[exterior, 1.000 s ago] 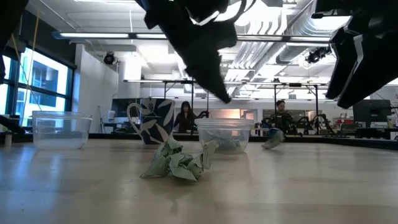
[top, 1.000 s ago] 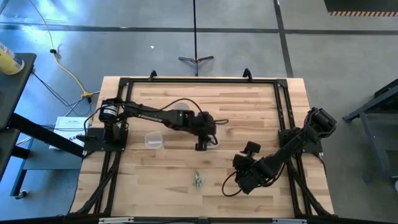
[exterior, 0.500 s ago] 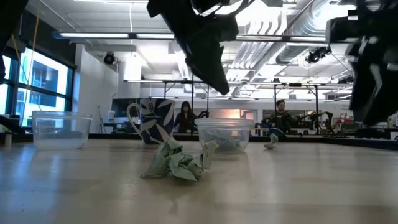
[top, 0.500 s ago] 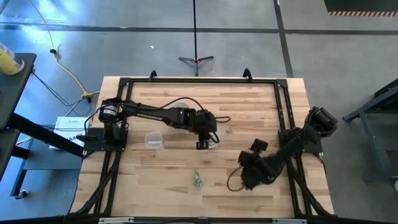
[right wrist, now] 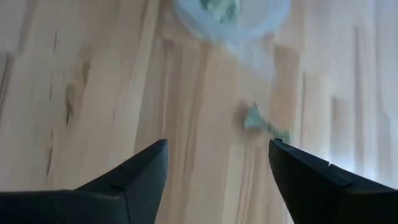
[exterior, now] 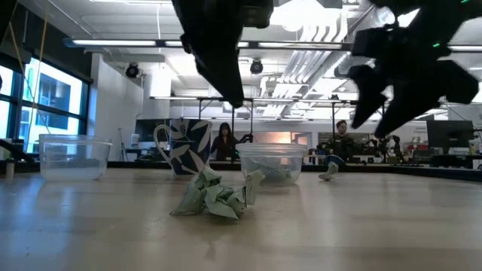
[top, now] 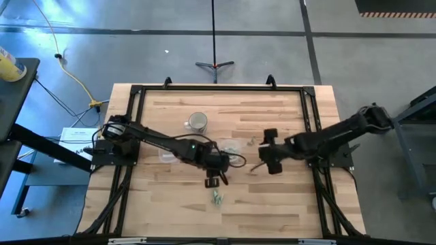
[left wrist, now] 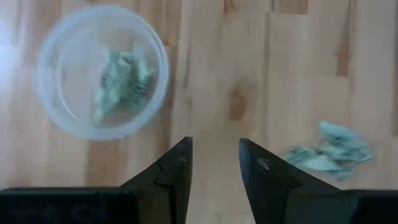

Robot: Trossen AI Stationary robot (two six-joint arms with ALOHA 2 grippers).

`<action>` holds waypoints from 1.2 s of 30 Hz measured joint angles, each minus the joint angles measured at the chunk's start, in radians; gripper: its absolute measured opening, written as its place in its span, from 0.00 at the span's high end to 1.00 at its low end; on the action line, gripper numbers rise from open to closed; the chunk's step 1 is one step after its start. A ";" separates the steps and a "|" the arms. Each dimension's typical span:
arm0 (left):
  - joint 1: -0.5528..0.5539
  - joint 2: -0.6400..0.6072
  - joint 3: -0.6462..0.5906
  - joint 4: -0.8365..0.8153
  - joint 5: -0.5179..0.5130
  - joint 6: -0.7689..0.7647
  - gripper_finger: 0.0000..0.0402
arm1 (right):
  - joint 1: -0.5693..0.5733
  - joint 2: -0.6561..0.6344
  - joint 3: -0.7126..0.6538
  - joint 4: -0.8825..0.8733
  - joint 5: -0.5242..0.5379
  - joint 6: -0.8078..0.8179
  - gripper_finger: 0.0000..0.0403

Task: Pick and place Stevia / Truvia into bins
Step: Put the white stevia packet into the right transparent container

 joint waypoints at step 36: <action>-0.030 -0.012 -0.001 -0.024 -0.117 -0.299 0.56 | -0.433 0.405 0.176 0.039 -0.286 -0.604 0.55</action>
